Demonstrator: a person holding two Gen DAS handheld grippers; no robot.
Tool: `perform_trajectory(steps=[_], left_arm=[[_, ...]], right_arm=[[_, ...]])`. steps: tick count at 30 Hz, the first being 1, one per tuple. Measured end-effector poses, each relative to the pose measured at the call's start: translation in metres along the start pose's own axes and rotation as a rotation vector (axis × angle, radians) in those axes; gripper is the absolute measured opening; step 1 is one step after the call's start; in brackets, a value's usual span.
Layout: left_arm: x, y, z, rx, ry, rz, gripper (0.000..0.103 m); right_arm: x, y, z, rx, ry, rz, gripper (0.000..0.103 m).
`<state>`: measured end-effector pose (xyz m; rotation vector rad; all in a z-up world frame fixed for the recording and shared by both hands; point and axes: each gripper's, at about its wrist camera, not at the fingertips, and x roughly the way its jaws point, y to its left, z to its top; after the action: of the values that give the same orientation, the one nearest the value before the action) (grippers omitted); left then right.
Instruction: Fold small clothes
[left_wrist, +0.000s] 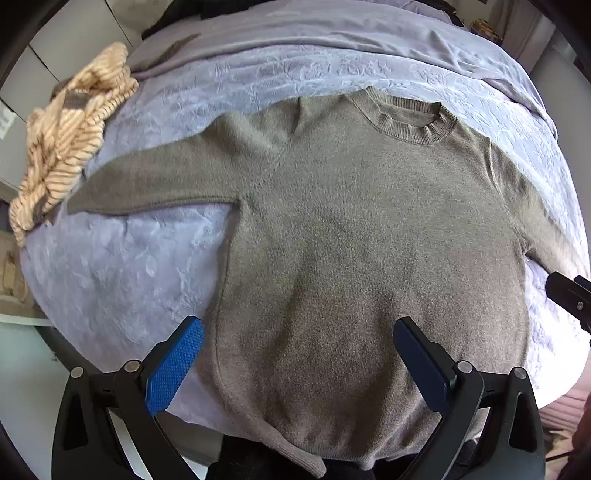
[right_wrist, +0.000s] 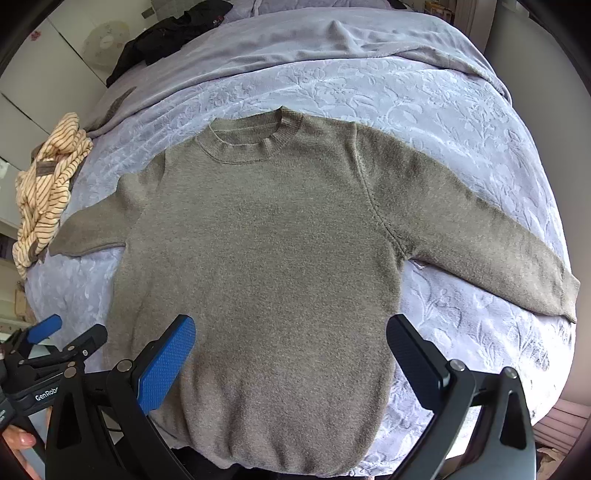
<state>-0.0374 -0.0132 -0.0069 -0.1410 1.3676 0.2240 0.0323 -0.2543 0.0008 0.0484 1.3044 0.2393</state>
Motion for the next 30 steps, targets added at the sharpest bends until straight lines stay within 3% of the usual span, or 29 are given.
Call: perform_trajectory(steps=[8,17,23,30], left_arm=[[0.015,0.051,0.025,-0.073,-0.020,-0.099,0.103],[0.063,0.182,0.074,-0.187,-0.045,-0.153,0.103],[0.114,0.290,0.084,-0.458,-0.103,-0.386,0.103],[0.179,0.356,0.076,-0.702,-0.121,-0.628,0.103]], right_arm=[[0.017,0.046,0.015,-0.029,0.006,-0.010,0.103],[0.051,0.144,0.030,-0.043,0.016,0.019,0.103],[0.082,0.222,0.041,-0.106,0.053,0.096,0.103],[0.102,0.270,0.045,-0.167,0.084,0.129,0.103]])
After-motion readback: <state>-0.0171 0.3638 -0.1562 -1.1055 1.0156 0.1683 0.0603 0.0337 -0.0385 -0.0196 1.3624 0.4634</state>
